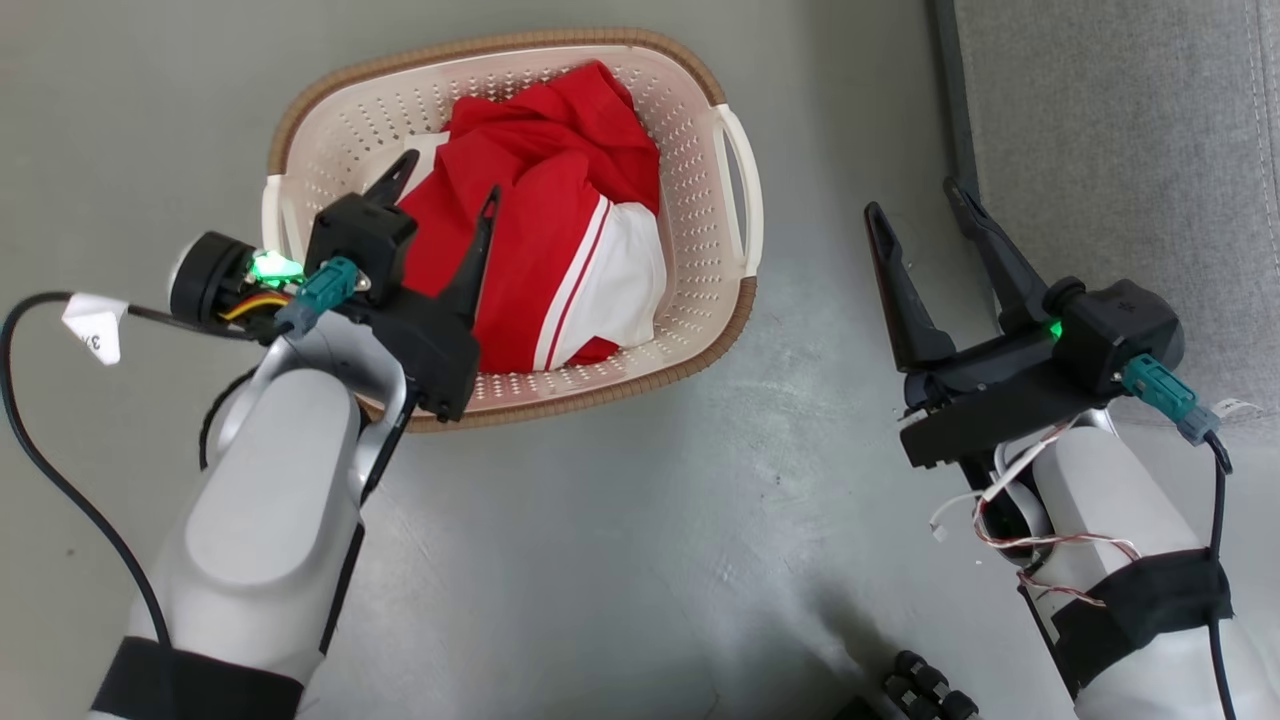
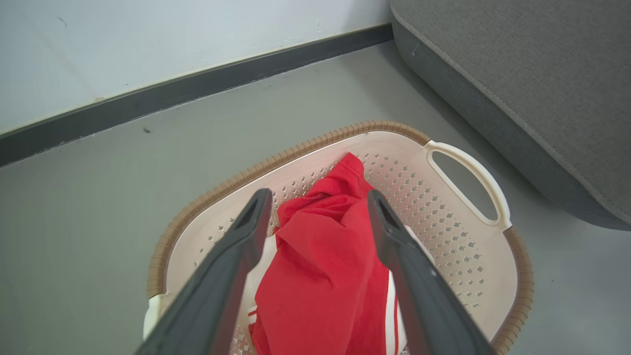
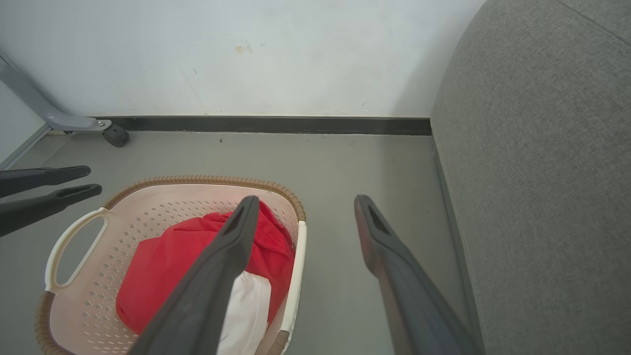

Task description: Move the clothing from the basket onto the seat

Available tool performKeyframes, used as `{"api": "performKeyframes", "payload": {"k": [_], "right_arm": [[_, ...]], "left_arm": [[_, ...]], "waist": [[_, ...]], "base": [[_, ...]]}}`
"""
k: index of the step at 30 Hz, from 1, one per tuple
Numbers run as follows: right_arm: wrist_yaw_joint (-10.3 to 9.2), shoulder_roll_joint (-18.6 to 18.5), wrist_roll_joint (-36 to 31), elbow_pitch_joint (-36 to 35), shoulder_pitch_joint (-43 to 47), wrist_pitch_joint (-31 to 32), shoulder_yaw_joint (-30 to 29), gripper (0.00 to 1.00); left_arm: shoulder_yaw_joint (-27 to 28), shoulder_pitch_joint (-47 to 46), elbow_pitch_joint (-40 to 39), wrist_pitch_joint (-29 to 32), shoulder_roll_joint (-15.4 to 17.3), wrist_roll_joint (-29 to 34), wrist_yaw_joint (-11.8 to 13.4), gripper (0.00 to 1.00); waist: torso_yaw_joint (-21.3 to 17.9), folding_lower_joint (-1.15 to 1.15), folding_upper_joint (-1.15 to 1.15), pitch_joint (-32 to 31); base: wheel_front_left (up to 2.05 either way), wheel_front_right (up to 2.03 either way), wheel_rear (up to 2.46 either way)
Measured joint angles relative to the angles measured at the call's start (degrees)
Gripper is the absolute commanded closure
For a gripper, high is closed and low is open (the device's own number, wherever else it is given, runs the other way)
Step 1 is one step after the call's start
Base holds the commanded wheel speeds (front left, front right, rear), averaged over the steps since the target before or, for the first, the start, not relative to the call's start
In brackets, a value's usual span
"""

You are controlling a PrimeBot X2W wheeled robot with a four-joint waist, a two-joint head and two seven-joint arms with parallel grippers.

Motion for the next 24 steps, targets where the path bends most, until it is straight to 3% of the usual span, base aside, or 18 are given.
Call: {"api": "performKeyframes", "payload": {"k": [24], "right_arm": [[0.22,1.71,0.00,-0.32,-3.36,0.00,2.14,0.00]], "left_arm": [[-2.30,-8.04,4.66,12.79,3.81,3.69,0.00,0.00]], "waist": [[-4.64,0.00,0.00,6.94]], "base": [[0.00,0.00,0.00]]}}
